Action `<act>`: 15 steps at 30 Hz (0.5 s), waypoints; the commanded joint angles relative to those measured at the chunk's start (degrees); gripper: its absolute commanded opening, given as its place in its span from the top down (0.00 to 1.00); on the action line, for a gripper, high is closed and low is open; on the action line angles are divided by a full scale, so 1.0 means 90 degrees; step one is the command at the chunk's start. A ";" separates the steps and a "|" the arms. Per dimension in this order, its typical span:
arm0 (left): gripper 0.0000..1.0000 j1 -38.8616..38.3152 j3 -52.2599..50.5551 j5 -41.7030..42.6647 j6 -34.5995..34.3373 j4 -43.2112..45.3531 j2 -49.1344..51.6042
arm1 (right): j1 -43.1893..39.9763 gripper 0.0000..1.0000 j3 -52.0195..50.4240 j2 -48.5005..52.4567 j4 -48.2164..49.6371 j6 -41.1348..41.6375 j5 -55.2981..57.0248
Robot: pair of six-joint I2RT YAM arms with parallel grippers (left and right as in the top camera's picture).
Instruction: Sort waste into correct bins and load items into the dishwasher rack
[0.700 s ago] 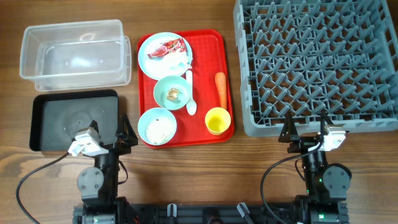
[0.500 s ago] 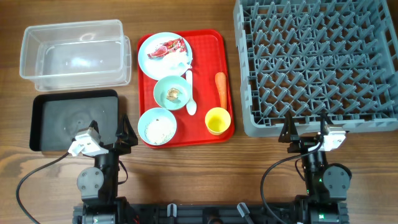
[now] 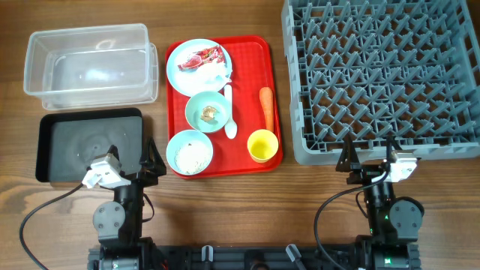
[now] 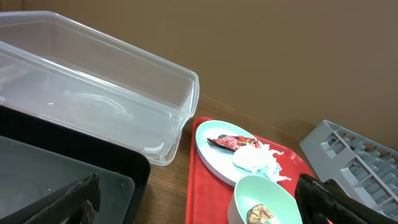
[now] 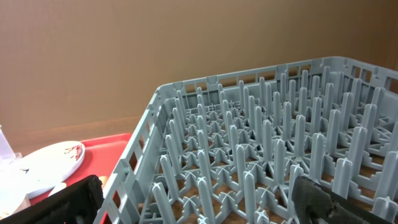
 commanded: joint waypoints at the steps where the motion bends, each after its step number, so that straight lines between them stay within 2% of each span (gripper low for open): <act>1: 0.00 0.0029 -0.0049 0.0075 0.0100 0.0000 -0.0046 | 0.0027 0.00 -0.0012 -0.0029 0.0015 -0.0075 -0.0080; 15: 0.00 0.0029 -0.0049 0.0073 0.0100 0.0002 -0.0046 | 0.0027 0.00 -0.0012 -0.0029 0.0015 -0.0078 -0.0080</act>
